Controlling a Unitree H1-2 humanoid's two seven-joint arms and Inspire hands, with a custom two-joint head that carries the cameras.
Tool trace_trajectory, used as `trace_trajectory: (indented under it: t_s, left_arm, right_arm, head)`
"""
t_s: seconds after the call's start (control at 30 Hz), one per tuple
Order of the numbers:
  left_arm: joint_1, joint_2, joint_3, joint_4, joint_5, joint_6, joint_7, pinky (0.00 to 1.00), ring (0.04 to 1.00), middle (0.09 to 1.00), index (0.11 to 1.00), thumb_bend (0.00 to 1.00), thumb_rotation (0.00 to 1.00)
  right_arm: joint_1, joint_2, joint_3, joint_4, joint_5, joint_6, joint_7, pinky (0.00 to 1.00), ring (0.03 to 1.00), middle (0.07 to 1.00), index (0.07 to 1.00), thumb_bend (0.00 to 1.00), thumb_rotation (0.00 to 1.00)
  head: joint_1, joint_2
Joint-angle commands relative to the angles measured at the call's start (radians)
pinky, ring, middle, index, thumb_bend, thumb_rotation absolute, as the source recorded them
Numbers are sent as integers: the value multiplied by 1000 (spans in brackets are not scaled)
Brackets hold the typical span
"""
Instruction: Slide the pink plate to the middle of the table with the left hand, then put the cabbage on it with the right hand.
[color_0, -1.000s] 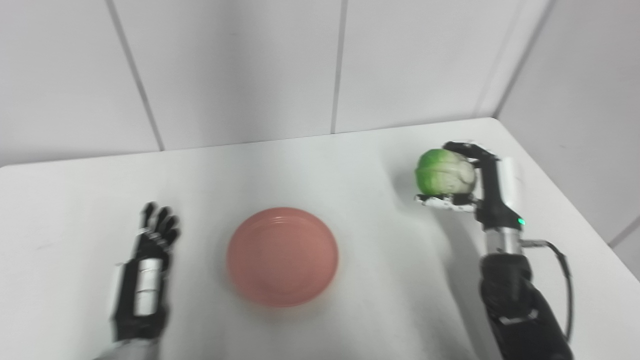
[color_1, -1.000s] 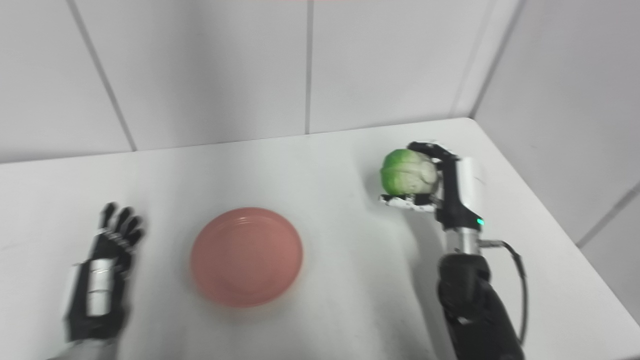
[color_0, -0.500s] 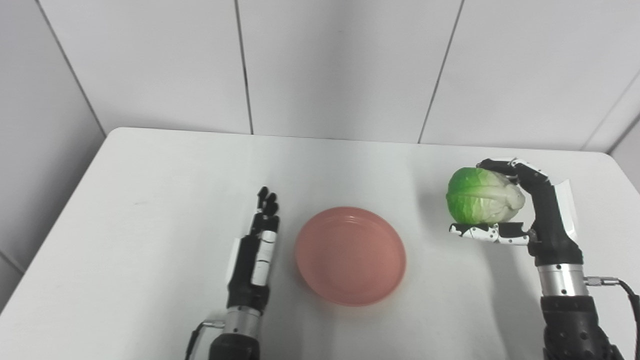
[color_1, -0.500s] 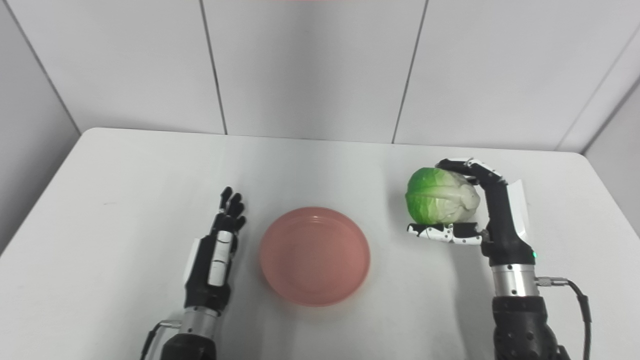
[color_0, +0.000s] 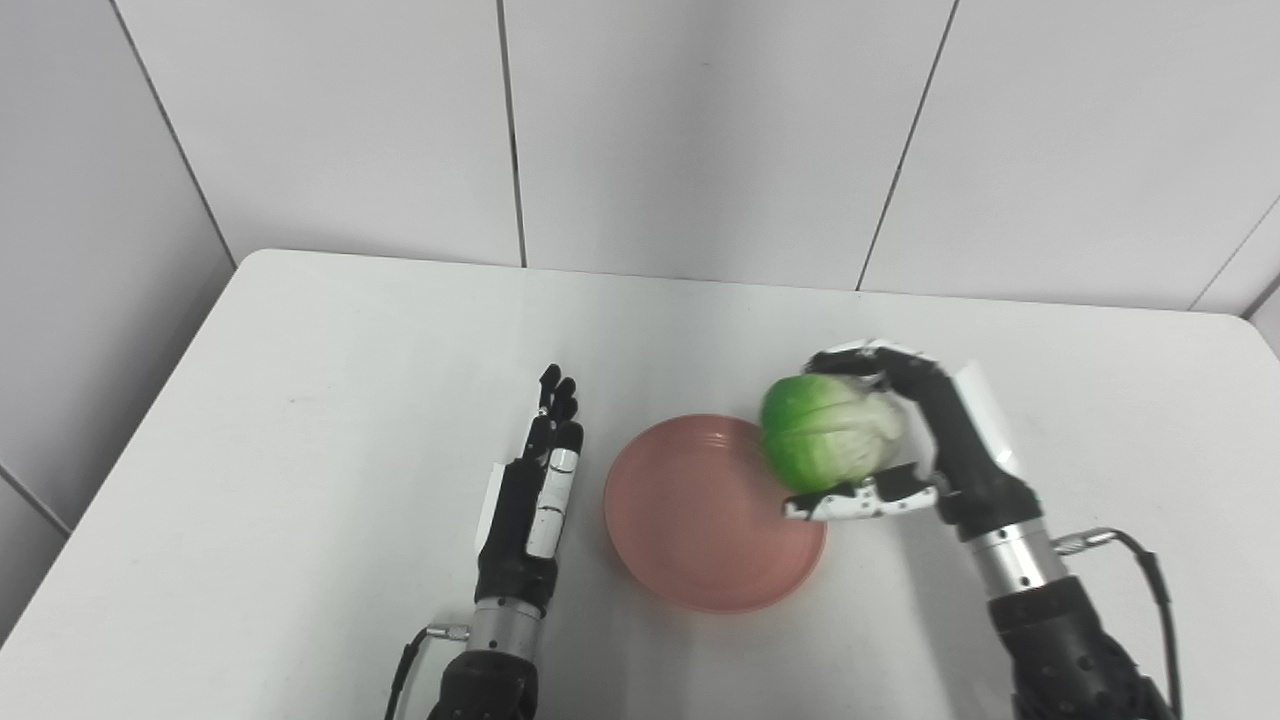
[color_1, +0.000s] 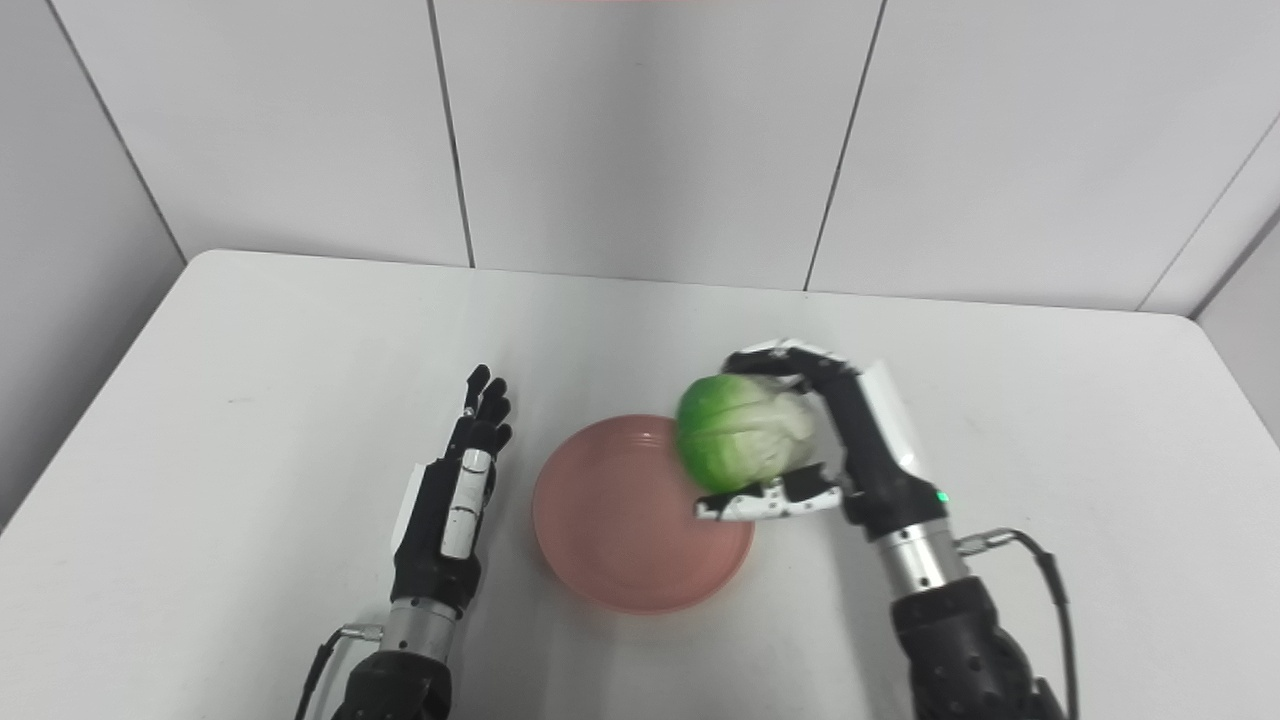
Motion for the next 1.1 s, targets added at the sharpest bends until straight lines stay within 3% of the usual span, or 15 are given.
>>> trace_trajectory:
  t_s: [0.0,0.1,0.13,0.2,0.37,0.77,0.8,0.87,0.93,1.0,1.07]
  left_arm:
    - [-30,-2,-3,-17,-5,-43,6,1000,1000,1000,1000,686,956]
    - [-27,3,1,-26,-17,-41,-1,1000,1000,1000,1000,669,960]
    - [-25,6,1,-26,-21,-43,-4,1000,1000,1000,1000,667,958]
    - [-22,10,1,-30,-27,-43,-8,1000,1000,1000,1000,667,958]
    - [-15,27,-2,-45,-42,-35,-17,1000,1000,1000,1000,662,959]
    - [-6,40,-3,-73,-48,-9,-21,1000,1000,1000,1000,634,957]
    - [-6,40,-2,-75,-50,-9,-21,1000,1000,1000,1000,628,957]
    - [-7,42,-3,-77,-52,-8,-22,1000,1000,1000,1000,623,957]
    - [-7,45,-3,-77,-52,-9,-24,1000,1000,1000,1000,621,957]
    - [-7,46,-2,-77,-54,-8,-25,1000,1000,1000,1000,620,954]
    - [-8,47,-3,-76,-57,-9,-26,1000,1000,1000,1000,623,952]
  right_arm:
    - [-55,15,13,-53,-25,19,13,360,436,507,486,518,0]
    - [-64,45,53,-68,-85,80,43,350,437,502,488,518,0]
    - [-65,48,67,-67,-109,97,54,418,466,482,482,519,0]
    - [-65,52,85,-60,-134,112,66,439,469,476,485,519,0]
    - [-74,50,130,36,-204,73,51,392,444,489,491,520,0]
    - [-86,46,130,76,-252,123,83,433,435,501,503,519,0]
    - [-87,47,128,75,-248,131,90,486,535,503,494,524,0]
    - [-87,46,126,75,-243,132,98,530,604,509,487,526,1]
    - [-87,42,127,74,-245,128,101,639,719,698,495,519,120]
    - [-88,39,129,64,-250,129,110,679,765,755,497,517,140]
    - [-90,35,132,51,-250,136,128,710,800,800,705,655,204]
  head:
    - [-9,2]
    - [-32,4]
    - [-32,4]
    - [-41,4]
    - [-73,13]
    - [-109,22]
    - [-110,23]
    - [-111,22]
    - [-112,22]
    - [-113,23]
    - [-114,22]
